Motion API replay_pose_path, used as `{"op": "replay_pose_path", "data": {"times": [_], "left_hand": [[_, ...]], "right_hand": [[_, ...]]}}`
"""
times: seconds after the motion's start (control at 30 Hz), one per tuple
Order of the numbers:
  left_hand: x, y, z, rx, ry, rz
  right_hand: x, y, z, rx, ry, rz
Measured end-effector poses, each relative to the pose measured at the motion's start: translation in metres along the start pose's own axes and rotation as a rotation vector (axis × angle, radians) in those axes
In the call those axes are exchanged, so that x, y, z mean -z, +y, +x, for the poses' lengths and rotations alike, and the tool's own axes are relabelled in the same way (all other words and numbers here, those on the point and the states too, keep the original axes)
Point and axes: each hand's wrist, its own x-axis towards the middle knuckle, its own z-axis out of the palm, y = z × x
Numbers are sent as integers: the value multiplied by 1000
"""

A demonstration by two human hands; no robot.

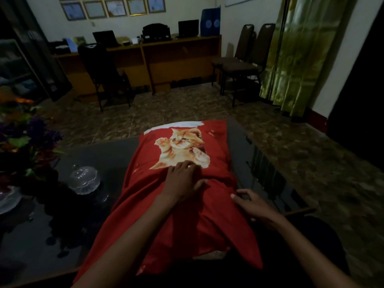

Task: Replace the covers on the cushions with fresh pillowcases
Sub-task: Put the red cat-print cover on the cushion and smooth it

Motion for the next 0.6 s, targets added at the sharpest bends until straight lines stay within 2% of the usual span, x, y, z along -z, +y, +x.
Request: {"op": "replay_pose_path", "data": {"times": [0.03,0.07,0.17,0.27,0.3,0.37,0.43,0.53,0.6], "left_hand": [[1,3,4,14,-63,36],[5,6,6,10,-62,55],[28,5,18,-21,113,-72],[54,-12,41,67,340,-223],[58,-19,47,94,346,-249],[54,-28,50,134,247,-259],[39,-32,42,158,159,-181],[29,-28,8,66,328,-104],[27,-23,-29,-79,367,-174]], "right_hand": [[0,2,1,11,1,-20],[0,4,1,26,2,-24],[5,3,-3,8,-40,17],[8,-7,0,64,-11,130],[8,-14,1,109,15,146],[3,-29,7,196,56,134],[-5,-35,15,257,89,20],[-14,-32,22,250,111,-67],[-10,-28,23,225,109,84]]}}
